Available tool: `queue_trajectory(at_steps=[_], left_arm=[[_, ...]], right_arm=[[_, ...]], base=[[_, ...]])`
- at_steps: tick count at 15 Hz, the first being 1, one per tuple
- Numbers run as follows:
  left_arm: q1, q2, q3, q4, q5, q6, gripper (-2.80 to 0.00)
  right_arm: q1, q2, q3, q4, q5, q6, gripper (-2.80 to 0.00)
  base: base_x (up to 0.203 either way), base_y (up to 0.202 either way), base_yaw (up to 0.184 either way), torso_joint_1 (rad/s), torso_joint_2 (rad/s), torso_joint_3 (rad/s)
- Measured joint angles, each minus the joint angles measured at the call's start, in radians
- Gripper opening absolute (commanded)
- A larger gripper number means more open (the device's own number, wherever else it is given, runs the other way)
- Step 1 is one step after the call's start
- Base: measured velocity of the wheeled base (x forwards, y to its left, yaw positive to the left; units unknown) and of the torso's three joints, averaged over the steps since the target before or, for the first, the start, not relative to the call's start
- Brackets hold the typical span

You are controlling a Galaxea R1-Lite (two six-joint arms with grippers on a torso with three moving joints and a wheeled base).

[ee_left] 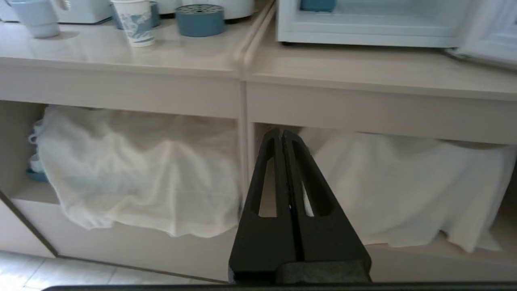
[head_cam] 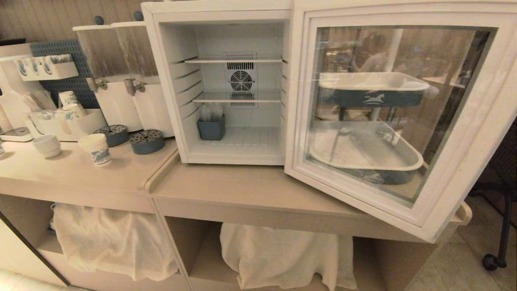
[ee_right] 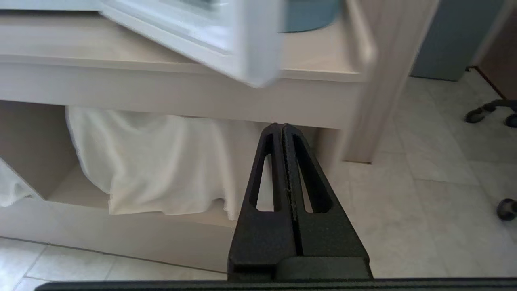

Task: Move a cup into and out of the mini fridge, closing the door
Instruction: Close the freezer door

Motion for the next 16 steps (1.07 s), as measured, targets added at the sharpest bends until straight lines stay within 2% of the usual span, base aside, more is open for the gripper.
queue_trajectory(at_steps=[6, 12, 14, 16], left_arm=[[-0.001, 0.0, 0.0, 0.0, 0.001, -0.001, -2.8], [-0.001, 0.0, 0.0, 0.0, 0.001, -0.001, -2.8], [-0.001, 0.0, 0.0, 0.0, 0.001, -0.001, -2.8], [-0.001, 0.0, 0.0, 0.0, 0.001, -0.001, -2.8]], right_arm=[[0.0, 0.0, -0.001, 0.0, 0.0, 0.002, -2.8], [0.0, 0.0, -0.01, -0.001, -0.02, 0.026, -2.8], [-0.001, 0.0, -0.083, 0.019, -0.027, 0.049, -2.8], [0.0, 0.0, -0.252, 0.126, 0.002, 0.072, -2.8]], base=[[0.0, -0.166, 0.002, 0.004, 0.0, 0.002], [0.0, 0.0, 0.0, 0.0, 0.0, 0.0], [0.0, 0.0, 0.0, 0.0, 0.0, 0.0], [0.0, 0.0, 0.0, 0.0, 0.0, 0.0]])
